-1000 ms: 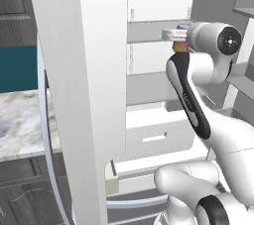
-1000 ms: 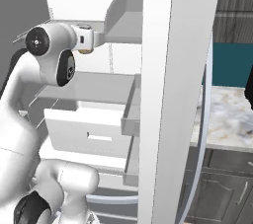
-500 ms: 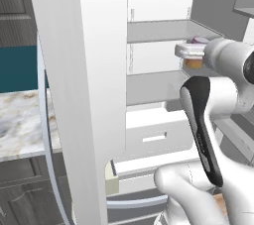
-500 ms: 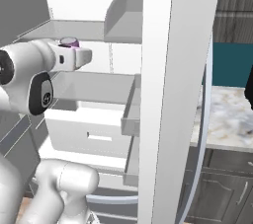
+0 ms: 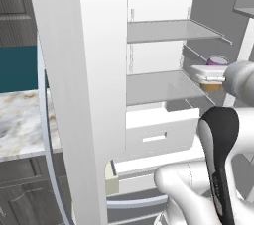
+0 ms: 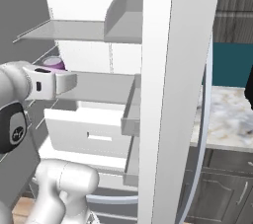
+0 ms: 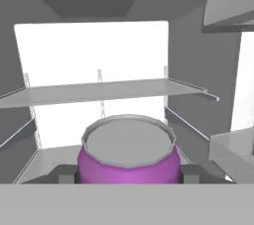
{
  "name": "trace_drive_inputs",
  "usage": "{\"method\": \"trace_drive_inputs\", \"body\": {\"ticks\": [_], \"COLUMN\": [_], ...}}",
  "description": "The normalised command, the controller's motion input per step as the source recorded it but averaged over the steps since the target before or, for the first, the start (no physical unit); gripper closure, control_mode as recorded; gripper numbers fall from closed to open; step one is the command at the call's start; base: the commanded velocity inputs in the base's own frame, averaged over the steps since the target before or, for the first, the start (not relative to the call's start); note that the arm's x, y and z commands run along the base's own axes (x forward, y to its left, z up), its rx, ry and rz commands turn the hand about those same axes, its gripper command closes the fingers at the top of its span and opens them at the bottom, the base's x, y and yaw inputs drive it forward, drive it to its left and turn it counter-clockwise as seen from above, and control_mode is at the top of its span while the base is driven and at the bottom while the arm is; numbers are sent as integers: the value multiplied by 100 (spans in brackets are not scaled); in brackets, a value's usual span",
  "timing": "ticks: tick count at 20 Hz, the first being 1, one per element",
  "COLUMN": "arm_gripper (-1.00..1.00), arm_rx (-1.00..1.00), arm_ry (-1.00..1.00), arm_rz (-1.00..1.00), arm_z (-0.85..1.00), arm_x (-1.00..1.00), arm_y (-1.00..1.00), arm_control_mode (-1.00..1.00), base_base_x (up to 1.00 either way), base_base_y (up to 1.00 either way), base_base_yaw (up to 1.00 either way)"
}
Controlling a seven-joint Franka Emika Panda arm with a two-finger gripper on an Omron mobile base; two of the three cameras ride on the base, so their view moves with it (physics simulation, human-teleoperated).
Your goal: Open the fridge, grab two sodas, and place both sodas inside the bowl with ice on the dining counter.
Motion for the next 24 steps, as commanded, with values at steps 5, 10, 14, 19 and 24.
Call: {"method": "trace_drive_inputs", "body": {"ticks": [5,10,14,19,24], "arm_gripper": [100,100,100,100,100], "arm_rx": [0,0,0,0,0], "arm_ry": [0,0,0,0,0], "arm_rz": [0,0,0,0,0], "arm_z": [-10,0,0,0,0], "arm_x": [-16,0,0,0,0], "arm_y": [0,0,0,0,0], "arm_control_mode": [100,100,100,100,100], "base_base_x": [-72,-97,-93,-92,-68], "base_base_y": [1,6,18,8,0], "base_base_yaw": [0,-1,-6,-23,-54]}}
